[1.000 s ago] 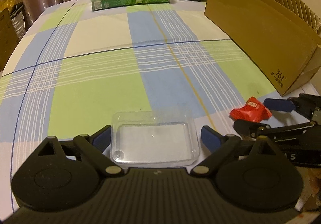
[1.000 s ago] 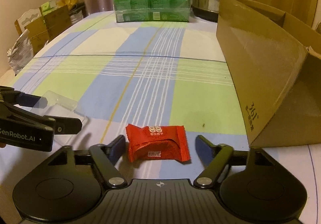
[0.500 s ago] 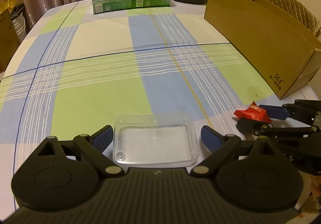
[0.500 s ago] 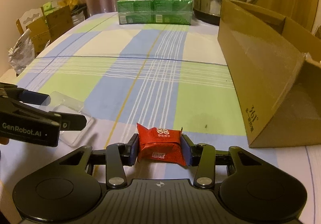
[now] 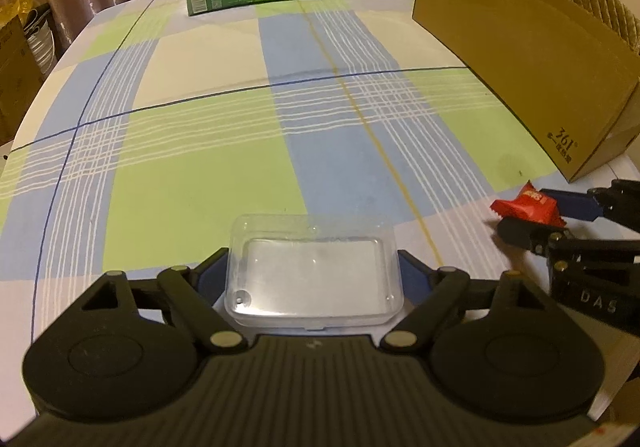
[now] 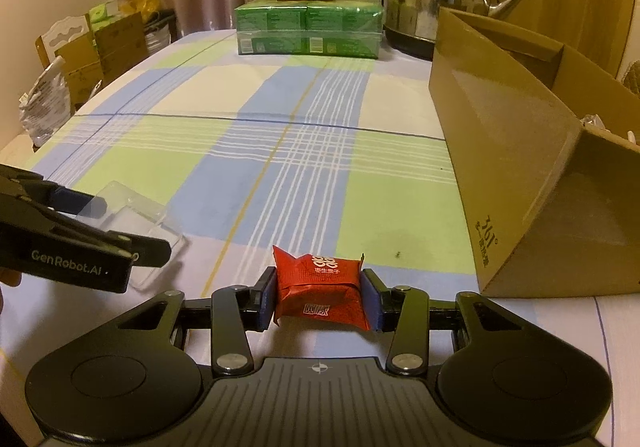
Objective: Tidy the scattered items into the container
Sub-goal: 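Lift and carry the clear container and red packet over the cardboard box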
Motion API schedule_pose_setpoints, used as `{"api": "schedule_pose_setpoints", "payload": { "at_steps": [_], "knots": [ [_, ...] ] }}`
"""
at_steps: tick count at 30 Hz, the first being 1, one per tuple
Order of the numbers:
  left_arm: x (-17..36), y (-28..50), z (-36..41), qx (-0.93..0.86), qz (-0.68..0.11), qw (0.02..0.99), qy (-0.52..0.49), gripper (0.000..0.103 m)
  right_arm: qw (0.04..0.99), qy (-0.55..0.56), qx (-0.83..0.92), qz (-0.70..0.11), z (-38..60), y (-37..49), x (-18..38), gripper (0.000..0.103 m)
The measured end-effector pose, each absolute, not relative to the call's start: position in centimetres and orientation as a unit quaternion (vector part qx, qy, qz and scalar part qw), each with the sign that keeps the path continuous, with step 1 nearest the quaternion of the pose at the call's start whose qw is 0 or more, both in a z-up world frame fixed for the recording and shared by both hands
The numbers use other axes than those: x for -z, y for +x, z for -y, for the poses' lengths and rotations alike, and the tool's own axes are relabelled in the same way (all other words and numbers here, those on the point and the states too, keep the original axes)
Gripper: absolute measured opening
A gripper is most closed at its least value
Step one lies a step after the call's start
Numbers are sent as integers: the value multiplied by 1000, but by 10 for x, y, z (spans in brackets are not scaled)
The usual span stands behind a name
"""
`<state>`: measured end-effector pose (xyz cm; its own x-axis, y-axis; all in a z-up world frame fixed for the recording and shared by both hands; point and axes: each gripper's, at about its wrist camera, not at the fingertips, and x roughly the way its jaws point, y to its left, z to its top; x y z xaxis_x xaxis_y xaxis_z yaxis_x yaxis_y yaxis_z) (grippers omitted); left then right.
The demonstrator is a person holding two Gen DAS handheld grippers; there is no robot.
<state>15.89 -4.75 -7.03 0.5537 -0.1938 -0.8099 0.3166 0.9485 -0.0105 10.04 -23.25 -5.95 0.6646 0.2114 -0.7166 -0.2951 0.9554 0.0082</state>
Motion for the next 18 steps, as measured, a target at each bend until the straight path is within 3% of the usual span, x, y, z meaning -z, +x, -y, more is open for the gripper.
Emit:
{"api": "schedule_pose_setpoints", "payload": {
  "at_steps": [18],
  "knots": [
    [25,121,54,149,-425,891,54,83,927,-51,-138,-344,240,74,12,41]
  ]
}}
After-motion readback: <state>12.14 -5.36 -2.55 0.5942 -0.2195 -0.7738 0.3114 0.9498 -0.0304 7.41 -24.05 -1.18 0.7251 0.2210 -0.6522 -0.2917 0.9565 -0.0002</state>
